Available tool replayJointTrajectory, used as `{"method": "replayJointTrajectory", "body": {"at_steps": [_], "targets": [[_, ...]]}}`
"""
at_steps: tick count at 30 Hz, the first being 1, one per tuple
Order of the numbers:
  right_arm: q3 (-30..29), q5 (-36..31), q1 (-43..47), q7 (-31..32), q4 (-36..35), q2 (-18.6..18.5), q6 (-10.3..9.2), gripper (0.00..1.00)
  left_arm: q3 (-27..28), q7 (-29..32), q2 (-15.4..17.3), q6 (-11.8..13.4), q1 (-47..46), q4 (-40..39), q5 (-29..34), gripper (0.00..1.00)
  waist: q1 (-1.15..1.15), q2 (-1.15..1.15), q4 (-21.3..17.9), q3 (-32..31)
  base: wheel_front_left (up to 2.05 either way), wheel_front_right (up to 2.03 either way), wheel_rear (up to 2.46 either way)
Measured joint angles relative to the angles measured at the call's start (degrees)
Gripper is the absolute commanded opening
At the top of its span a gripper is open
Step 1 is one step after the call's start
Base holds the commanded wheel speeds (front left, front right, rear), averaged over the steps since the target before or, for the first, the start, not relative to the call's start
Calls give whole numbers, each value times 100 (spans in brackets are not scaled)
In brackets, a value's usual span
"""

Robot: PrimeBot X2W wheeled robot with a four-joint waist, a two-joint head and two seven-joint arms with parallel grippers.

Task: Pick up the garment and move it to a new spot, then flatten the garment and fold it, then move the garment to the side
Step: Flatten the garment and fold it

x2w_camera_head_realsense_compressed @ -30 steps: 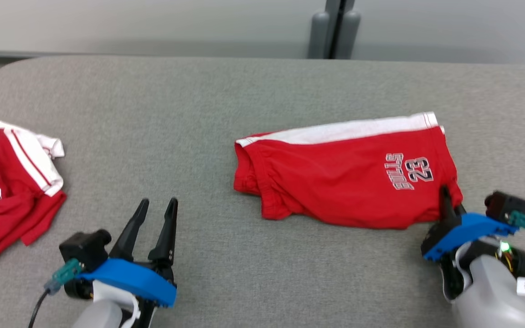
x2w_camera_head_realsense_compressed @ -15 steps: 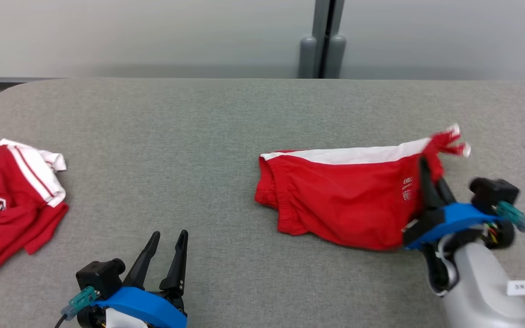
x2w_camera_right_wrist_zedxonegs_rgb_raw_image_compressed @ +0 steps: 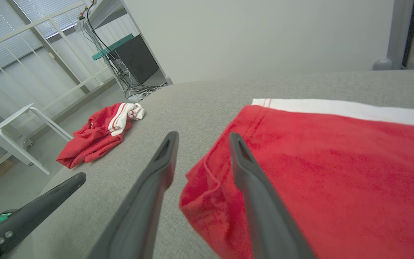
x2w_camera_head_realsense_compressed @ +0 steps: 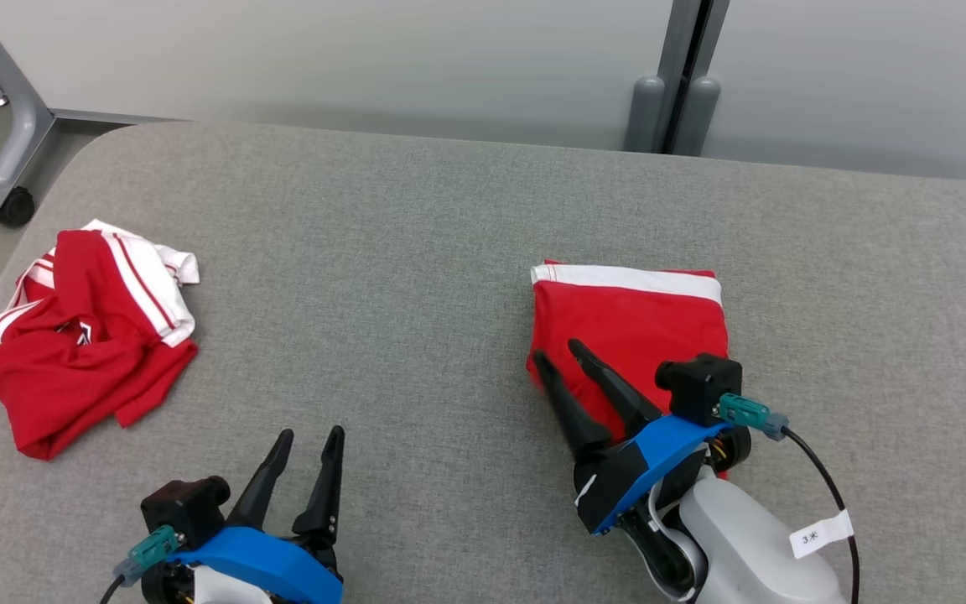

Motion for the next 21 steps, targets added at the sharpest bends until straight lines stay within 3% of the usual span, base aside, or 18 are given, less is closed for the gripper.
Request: {"method": "replayJointTrajectory", "body": {"at_steps": [5, 15, 21], "targets": [[-100, -143, -6, -1, -179, 1, 0, 100, 247, 0, -15, 0, 3, -5, 141, 100, 0, 0, -117, -31, 0, 0, 0], [-2525, -2030, 931, -2, -878, -12, 0, 100, 1258, 0, -230, 0, 240, -134, 972, 100, 0, 0, -602, -170, 0, 0, 0], [-3153, -2530, 1491, -2, -1061, -12, 0, 100, 1740, 0, -449, 0, 440, -171, 1490, 100, -1, -1, -803, -335, 0, 0, 0]]}}
